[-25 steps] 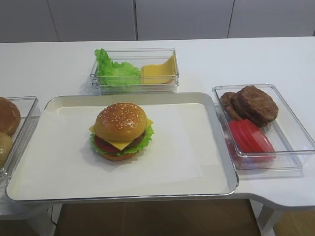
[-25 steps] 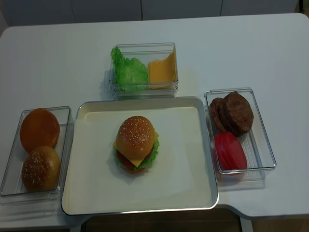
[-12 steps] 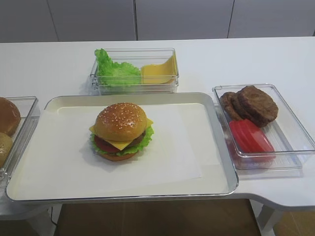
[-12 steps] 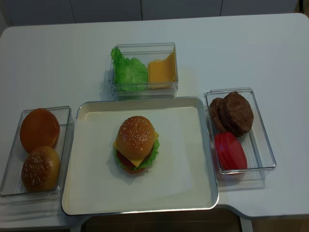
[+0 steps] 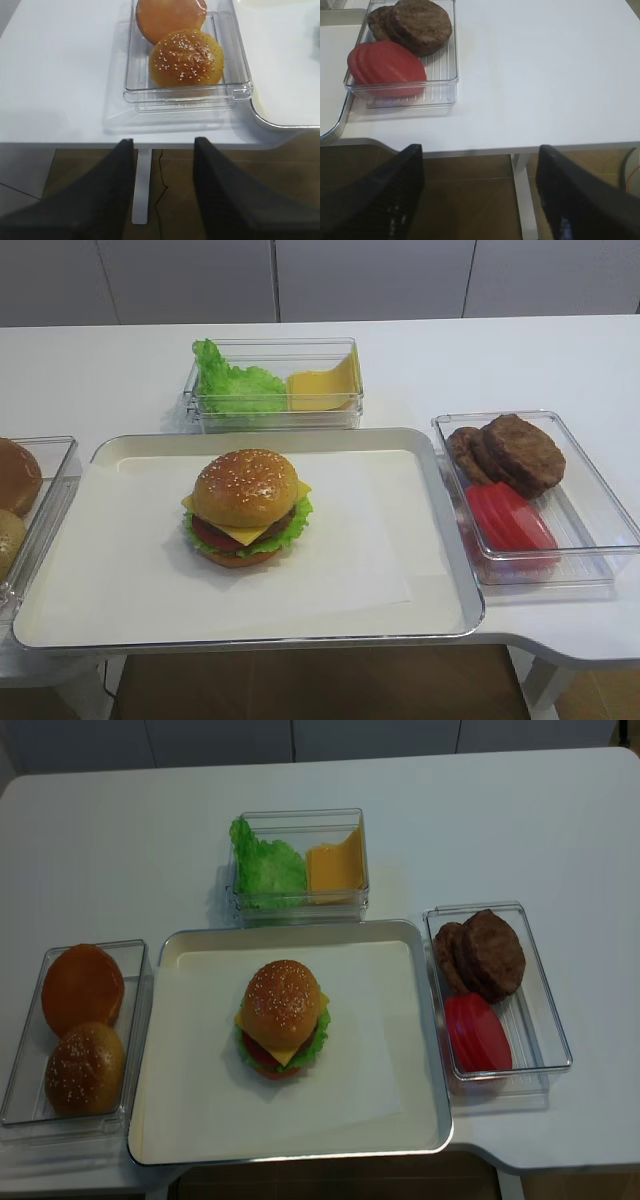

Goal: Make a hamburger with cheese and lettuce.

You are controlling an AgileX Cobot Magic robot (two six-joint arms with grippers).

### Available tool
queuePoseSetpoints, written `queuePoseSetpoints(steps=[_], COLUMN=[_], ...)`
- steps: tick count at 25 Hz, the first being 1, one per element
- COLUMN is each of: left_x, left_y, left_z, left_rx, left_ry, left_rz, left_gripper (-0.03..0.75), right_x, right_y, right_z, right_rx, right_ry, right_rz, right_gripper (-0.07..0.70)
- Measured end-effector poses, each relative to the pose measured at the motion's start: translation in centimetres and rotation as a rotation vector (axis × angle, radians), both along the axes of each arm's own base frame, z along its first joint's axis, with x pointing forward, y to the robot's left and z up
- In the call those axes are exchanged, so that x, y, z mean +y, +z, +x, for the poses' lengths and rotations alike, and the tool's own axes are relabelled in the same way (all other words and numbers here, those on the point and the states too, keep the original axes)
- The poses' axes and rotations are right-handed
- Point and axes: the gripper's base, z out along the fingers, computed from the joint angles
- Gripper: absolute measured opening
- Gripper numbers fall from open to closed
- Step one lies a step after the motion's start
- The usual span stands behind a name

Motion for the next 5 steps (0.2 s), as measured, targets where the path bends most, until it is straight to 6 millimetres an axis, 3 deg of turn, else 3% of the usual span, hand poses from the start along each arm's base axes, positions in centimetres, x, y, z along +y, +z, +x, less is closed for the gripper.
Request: queuePoseSetpoints(steps=[5], left_x=[0.00], left_y=[0.00], left_z=[0.00], left_rx=[0.000], left_ry=[0.000], left_rz=[0.000], left_gripper=[0.298], right_x=[0.00], right_y=[0.00], right_z=[0.00], right_rx=[0.000], right_ry=[0.000], right_rz=[0.000], right_gripper=[0.532])
